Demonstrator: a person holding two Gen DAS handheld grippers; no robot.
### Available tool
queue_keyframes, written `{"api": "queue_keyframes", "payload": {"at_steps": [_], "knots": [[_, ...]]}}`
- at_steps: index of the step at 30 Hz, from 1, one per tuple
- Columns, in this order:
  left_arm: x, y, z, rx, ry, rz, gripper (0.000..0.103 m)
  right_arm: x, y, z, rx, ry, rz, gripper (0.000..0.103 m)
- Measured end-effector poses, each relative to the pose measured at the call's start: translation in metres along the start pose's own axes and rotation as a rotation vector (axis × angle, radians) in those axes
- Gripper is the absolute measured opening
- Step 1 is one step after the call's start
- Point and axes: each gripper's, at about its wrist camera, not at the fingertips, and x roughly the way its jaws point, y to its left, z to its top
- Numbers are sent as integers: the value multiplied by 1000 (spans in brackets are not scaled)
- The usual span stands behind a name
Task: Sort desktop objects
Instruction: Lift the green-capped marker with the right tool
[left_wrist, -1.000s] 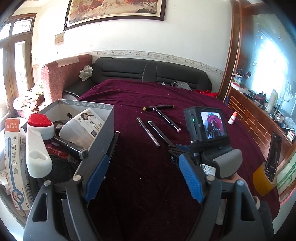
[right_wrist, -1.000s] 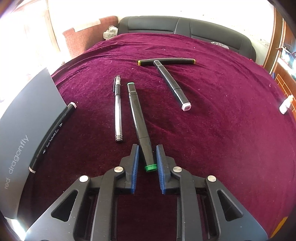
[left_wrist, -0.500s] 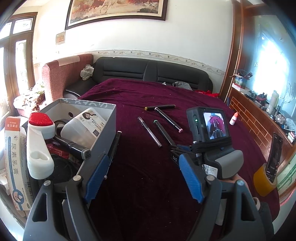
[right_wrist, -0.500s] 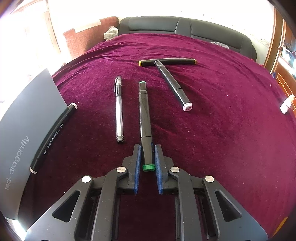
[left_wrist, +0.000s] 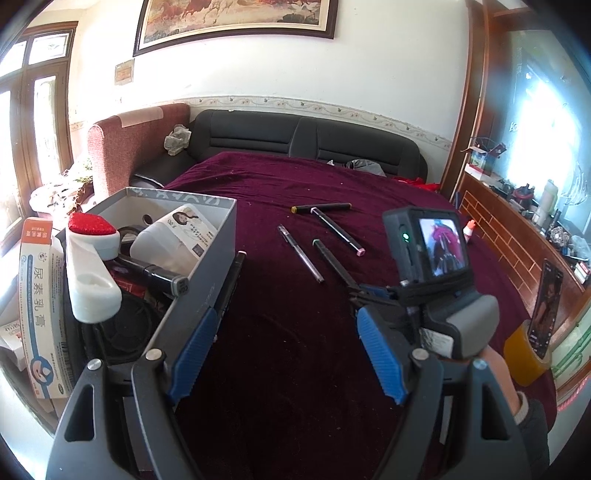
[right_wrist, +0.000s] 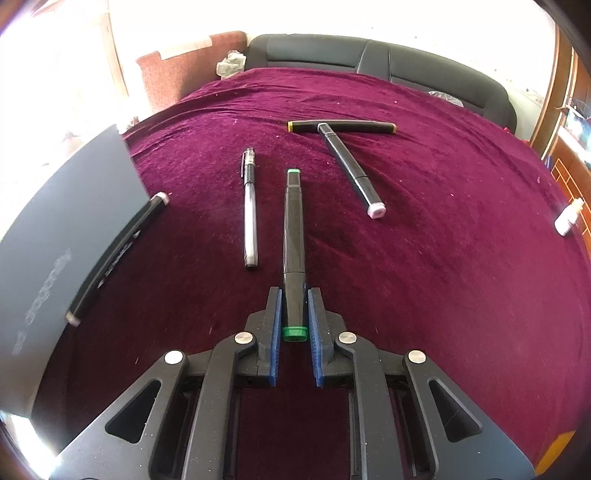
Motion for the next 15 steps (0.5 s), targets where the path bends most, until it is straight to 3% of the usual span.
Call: {"api": "queue_keyframes", "payload": {"at_steps": [9,12,15], "knots": [[6,-9,-6,-1,46,-69,103,-50,-18,-58,63,6,54,13],[20,-9,-8,-34,125,-118,103,-64,-18,-70,65,9,82,13],[43,-10,-13,-97,250,-238,103,-75,-12,-94,63,32,101,13]]}}
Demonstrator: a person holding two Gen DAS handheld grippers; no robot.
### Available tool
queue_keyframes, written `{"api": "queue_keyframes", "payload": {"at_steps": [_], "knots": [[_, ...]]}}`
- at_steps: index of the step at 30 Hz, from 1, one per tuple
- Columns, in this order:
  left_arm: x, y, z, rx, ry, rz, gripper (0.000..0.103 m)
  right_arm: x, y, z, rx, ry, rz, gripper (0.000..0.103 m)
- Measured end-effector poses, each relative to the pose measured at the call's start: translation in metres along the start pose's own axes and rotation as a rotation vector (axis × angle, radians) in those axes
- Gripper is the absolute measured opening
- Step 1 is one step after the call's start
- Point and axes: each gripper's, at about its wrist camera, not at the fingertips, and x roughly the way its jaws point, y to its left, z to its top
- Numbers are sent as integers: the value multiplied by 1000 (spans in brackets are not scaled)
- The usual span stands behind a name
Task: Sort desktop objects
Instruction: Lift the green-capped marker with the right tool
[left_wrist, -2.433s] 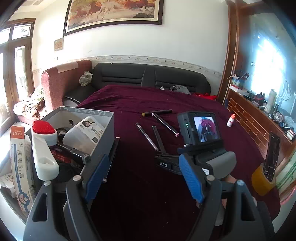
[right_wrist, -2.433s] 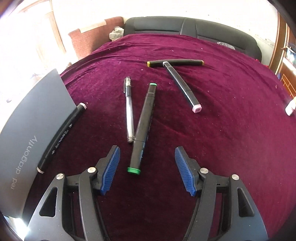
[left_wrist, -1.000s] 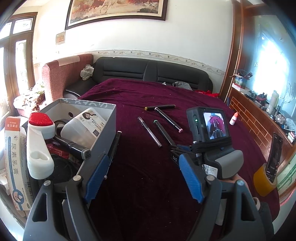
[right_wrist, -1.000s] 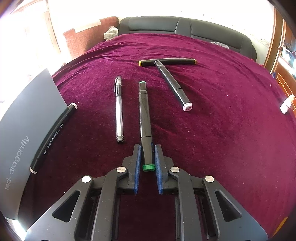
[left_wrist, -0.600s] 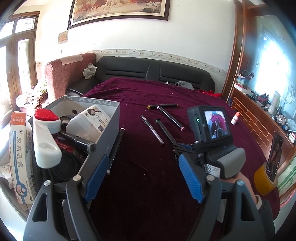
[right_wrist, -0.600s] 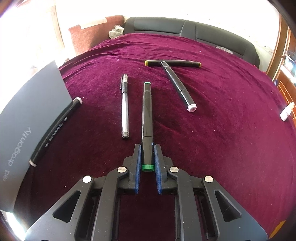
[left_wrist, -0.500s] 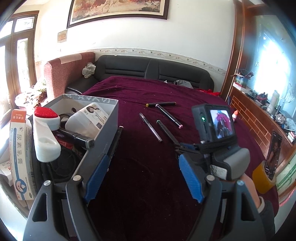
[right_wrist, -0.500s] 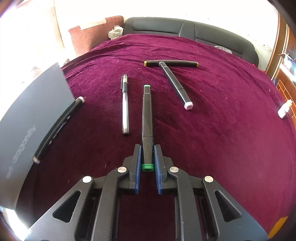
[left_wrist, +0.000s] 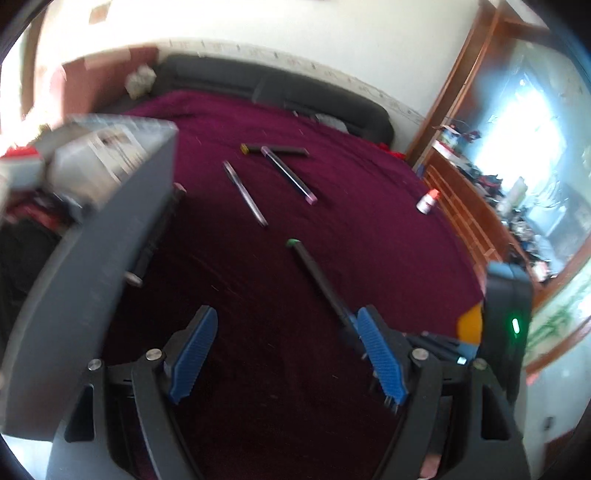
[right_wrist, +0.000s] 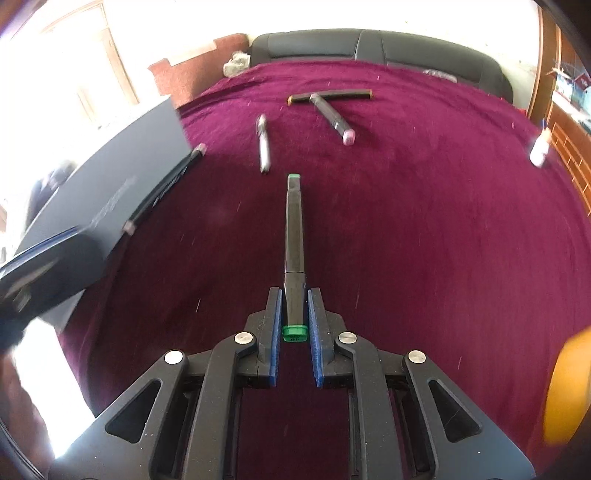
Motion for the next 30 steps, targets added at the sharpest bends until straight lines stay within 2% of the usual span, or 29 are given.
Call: {"api": "queue_keyframes", "payload": {"at_steps": [2,8,10,14,17,22,30], "knots": [[14,1,-3,-28,54,-33,103,-6,2,-15,8,13,21,13],[49,-10,-18,-27,176,-85,103,-20,11,-47,13,36,50,13],[56,-12,-21,-34,194,-104,103,-24,15,-55,7,40,68,13],[55,-12,-25,-34,172,-68,103,-33,22,-67,-4,28,105,13],[58,-6,-23,-71,170,-59,103,-39,27,-77,-13,22,142,14],[56,7,-22,-148,170,-109,103,-40,29,-82,-19,22,138,15],[29,8,-9,-168,101,-141,103,-51,38,-77,-39,-9,156,15]]}}
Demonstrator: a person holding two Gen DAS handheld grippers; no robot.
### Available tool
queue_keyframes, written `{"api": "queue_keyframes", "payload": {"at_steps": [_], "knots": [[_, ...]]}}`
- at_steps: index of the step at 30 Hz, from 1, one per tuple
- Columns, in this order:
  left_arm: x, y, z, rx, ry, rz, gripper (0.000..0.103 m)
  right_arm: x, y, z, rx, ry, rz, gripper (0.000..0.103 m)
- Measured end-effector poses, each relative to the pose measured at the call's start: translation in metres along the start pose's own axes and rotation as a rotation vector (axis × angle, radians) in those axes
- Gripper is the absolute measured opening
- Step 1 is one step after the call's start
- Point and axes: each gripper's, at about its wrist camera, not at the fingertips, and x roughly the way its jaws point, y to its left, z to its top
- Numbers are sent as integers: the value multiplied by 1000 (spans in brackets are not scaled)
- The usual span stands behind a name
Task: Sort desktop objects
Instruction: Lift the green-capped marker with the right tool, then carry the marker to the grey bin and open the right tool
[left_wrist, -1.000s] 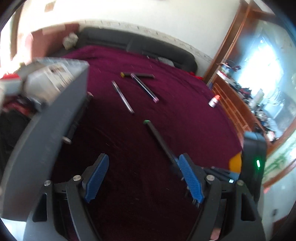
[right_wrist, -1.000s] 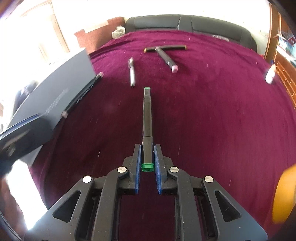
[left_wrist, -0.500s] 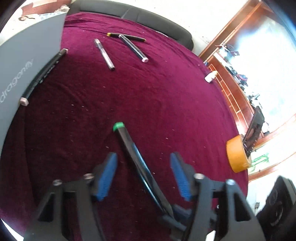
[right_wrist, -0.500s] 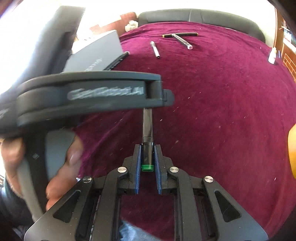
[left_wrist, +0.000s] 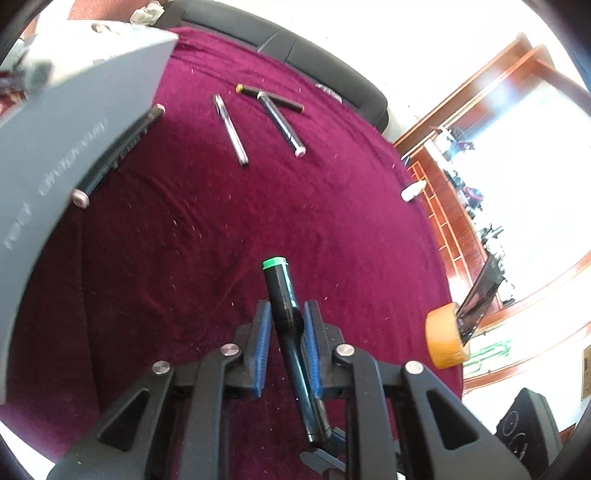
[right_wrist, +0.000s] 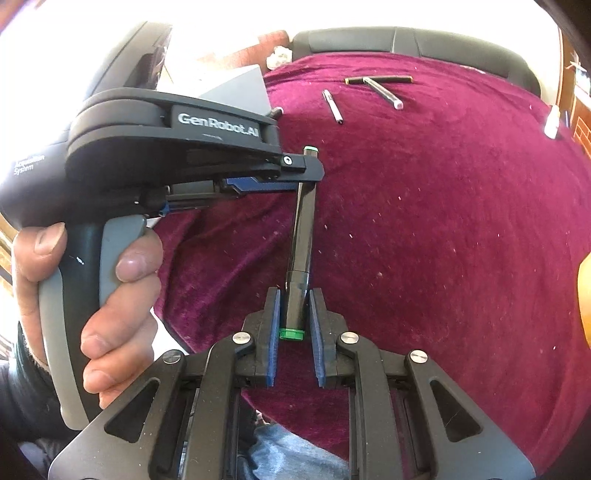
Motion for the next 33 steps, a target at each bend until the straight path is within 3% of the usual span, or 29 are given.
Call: {"api": "queue_keyframes", "payload": {"at_steps": [6,20,33], "knots": [[-37,-2,11,-6,-88,-29,103,-12,11,16,-21,-48,32,15],[-109,10,30,13,-270,-20,103,-27,56,49,-133,-133,95,15],[-182,61,60,-38,-449,93,103,-4,116,100,-254,-169,240,15]]}}
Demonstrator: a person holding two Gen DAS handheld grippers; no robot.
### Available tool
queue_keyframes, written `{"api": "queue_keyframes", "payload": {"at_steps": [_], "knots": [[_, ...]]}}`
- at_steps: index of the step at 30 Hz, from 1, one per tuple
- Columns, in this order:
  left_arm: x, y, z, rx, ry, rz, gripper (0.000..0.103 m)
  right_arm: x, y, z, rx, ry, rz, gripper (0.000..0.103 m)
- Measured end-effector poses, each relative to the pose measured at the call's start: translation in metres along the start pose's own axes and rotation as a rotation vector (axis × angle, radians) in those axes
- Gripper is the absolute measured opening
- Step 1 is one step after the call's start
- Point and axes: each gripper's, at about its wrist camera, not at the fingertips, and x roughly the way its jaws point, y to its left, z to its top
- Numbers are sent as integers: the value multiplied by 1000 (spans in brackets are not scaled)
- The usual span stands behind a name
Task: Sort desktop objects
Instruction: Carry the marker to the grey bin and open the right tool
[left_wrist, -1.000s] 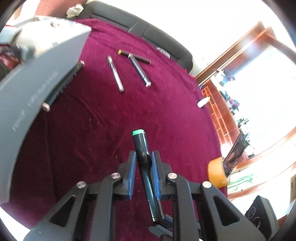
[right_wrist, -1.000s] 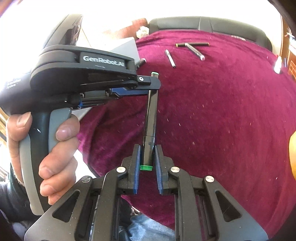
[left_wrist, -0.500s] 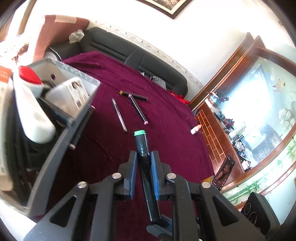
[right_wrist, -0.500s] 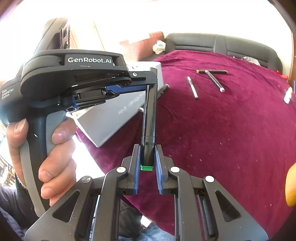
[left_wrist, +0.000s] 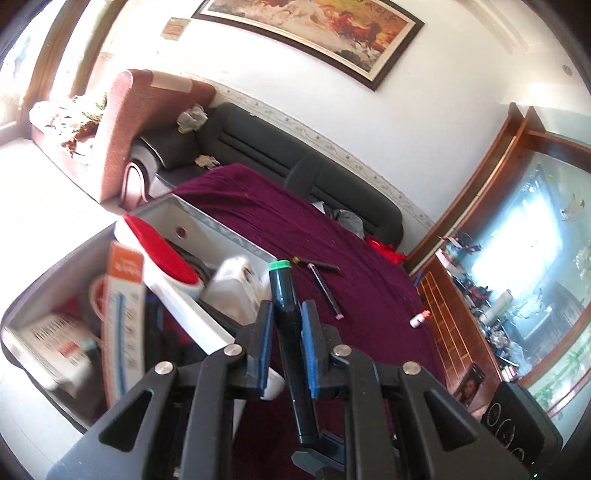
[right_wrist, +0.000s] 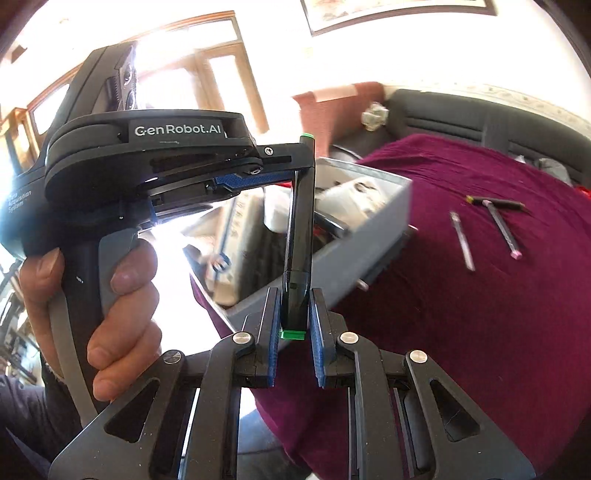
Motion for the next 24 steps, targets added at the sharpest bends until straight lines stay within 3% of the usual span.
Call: {"api": "queue_keyframes", "payload": {"at_steps": [4,12,22,24], "knots": [[-5,18,14,-9,-31,45,103,27,1,18,14,15,78,15],[-7,51,24,-43,-55,102,103,59,11,40,12,34,140,15],[42,59,24,-33,74,144,103,84,-10,49,96,49,74,15],[37,57,19,-32,69,107,103,79,-16,47,125,47,58,15]]}}
